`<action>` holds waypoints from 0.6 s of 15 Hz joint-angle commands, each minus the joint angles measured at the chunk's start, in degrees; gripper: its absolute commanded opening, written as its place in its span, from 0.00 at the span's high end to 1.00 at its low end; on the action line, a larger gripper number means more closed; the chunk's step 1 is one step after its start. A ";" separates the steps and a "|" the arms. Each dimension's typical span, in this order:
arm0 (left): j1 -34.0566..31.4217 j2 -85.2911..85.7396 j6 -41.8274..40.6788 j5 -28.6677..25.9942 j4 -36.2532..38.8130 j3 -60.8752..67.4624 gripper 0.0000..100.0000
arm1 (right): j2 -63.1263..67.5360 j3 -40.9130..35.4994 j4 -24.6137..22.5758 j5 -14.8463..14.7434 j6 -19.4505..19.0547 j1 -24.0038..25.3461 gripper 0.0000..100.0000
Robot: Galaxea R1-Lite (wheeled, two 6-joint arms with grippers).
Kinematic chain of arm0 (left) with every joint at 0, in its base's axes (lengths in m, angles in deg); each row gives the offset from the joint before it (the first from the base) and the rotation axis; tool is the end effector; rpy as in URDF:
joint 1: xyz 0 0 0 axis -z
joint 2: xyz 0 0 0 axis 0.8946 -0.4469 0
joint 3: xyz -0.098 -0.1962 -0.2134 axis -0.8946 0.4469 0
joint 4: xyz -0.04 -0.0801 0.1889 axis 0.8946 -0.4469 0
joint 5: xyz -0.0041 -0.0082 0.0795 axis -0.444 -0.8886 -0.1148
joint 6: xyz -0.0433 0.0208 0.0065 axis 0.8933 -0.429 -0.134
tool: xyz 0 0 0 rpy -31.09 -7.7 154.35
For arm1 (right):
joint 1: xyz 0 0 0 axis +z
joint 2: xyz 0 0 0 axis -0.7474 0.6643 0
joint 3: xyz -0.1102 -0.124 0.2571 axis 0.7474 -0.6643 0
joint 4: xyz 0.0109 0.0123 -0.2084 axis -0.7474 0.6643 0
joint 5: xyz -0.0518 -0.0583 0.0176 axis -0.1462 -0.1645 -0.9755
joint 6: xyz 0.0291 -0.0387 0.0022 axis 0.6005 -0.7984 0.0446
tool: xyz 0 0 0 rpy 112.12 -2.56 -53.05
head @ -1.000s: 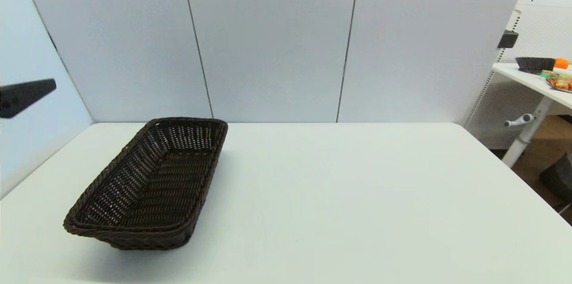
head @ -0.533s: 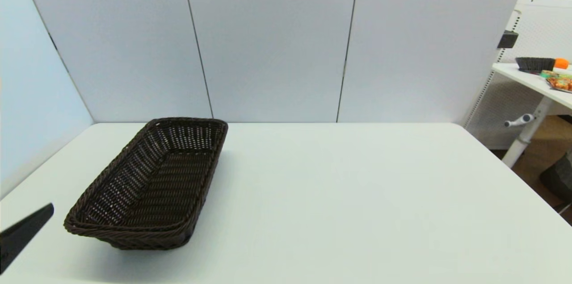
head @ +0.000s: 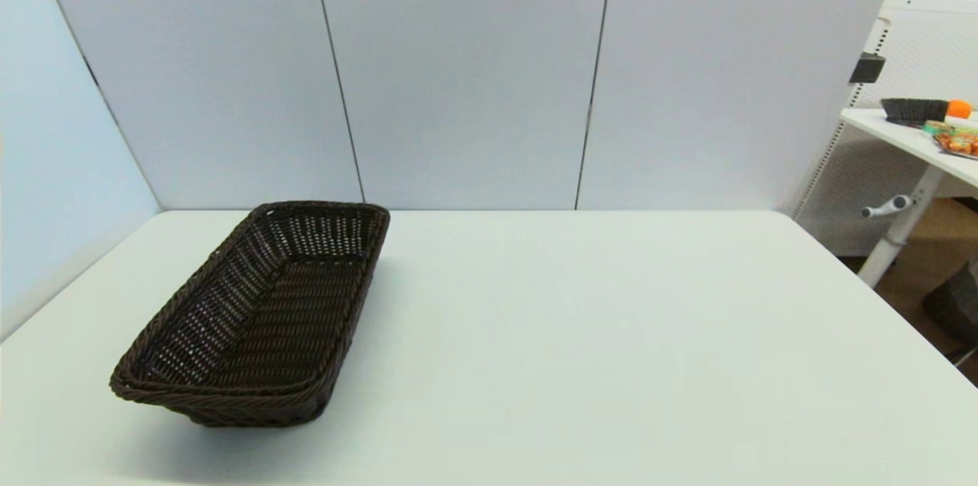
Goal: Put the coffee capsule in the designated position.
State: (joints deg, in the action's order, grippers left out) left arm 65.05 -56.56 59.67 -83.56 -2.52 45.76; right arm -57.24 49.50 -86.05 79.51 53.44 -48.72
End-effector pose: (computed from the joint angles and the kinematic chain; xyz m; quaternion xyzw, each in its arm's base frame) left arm 0.0318 -0.0020 0.0941 0.0514 0.0705 -0.0289 0.9958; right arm 0.0173 0.0009 0.0755 -0.0173 -0.0008 0.0075 0.9998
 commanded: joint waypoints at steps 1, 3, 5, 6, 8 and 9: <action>-0.72 8.91 0.10 0.00 -0.13 4.31 0.00 | 0.07 0.00 0.00 0.02 -0.05 0.00 0.00; -0.81 11.90 1.86 0.61 -0.13 4.22 0.00 | 0.07 0.00 0.00 0.02 -0.05 0.00 0.00; -0.81 12.42 3.97 1.05 0.05 4.31 0.00 | 0.07 0.00 0.00 0.02 -0.05 0.00 0.00; -0.81 12.42 4.49 1.05 0.05 4.31 0.00 | 0.07 0.00 0.00 0.02 -0.05 0.00 0.00; -0.81 12.42 5.20 1.05 0.05 4.31 0.00 | 0.07 0.00 0.00 0.02 -0.05 0.00 0.00; -0.81 12.42 5.20 1.05 0.05 4.31 0.00 | 0.07 0.00 0.00 0.02 -0.05 0.00 0.00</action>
State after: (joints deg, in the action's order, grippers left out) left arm 64.24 -44.43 64.80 -82.49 -2.50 49.93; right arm -57.24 49.50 -86.05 79.51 53.44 -48.72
